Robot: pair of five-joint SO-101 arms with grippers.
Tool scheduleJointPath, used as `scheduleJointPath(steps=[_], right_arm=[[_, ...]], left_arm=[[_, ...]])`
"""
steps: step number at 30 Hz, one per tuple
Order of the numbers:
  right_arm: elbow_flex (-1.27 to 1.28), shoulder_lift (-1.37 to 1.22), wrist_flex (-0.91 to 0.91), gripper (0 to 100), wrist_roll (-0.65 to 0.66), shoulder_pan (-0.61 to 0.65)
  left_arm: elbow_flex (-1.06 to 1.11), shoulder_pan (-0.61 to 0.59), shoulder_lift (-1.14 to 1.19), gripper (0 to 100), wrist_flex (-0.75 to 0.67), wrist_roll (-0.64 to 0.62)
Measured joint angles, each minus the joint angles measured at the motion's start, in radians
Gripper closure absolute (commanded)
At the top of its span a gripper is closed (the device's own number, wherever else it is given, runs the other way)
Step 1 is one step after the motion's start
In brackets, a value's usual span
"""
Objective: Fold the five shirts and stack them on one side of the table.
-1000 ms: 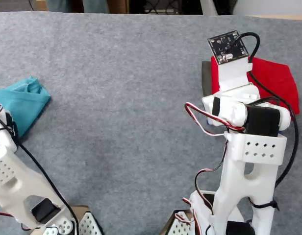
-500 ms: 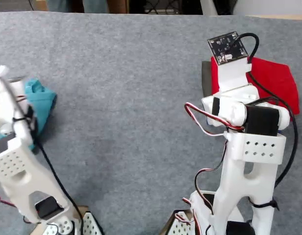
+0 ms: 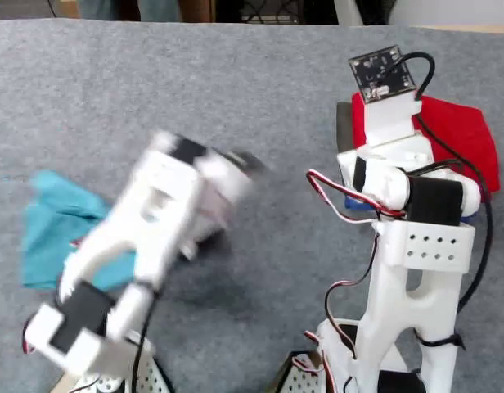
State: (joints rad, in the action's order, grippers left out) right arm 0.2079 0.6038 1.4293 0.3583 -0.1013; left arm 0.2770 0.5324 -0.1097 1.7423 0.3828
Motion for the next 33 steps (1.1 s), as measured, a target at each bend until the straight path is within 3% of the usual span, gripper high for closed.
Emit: scheduleJointPath(steps=[2,4,8,11,15,19,22,24,27,33], right_arm=[[0.000,0.000,-0.021,97.2,0.000,0.000],[0.000,0.000,-0.034,97.2,0.000,0.000],[0.000,0.000,-0.043,90.9,0.000,0.000],[0.000,-0.018,-0.055,83.8,0.000,0.002],[0.000,-0.094,-0.058,83.8,-0.021,0.071],[0.000,-0.170,-0.058,83.8,-0.021,0.210],[0.000,-0.230,-0.075,83.8,-0.021,0.308],[-0.012,-0.281,-0.097,83.7,-0.025,0.336],[-0.068,-0.354,-0.103,83.7,-0.064,0.342],[-0.104,-0.411,-0.103,83.7,-0.092,0.318]], left_arm=[[0.015,0.146,-0.025,92,0.000,0.000],[0.021,0.216,-0.038,83,0.000,0.000],[0.040,0.227,-0.081,79,0.002,-0.051],[0.025,0.164,-0.161,79,0.002,-0.141],[-0.005,-0.043,-0.310,79,0.002,-0.265],[0.025,-0.408,-0.427,79,0.000,-0.272],[0.123,-0.684,-0.400,79,-0.095,-0.258],[0.164,-0.758,-0.341,79,-0.153,-0.262],[0.161,-0.710,-0.226,75,-0.181,-0.311],[-0.012,-0.491,0.043,71,-0.187,-0.560]])
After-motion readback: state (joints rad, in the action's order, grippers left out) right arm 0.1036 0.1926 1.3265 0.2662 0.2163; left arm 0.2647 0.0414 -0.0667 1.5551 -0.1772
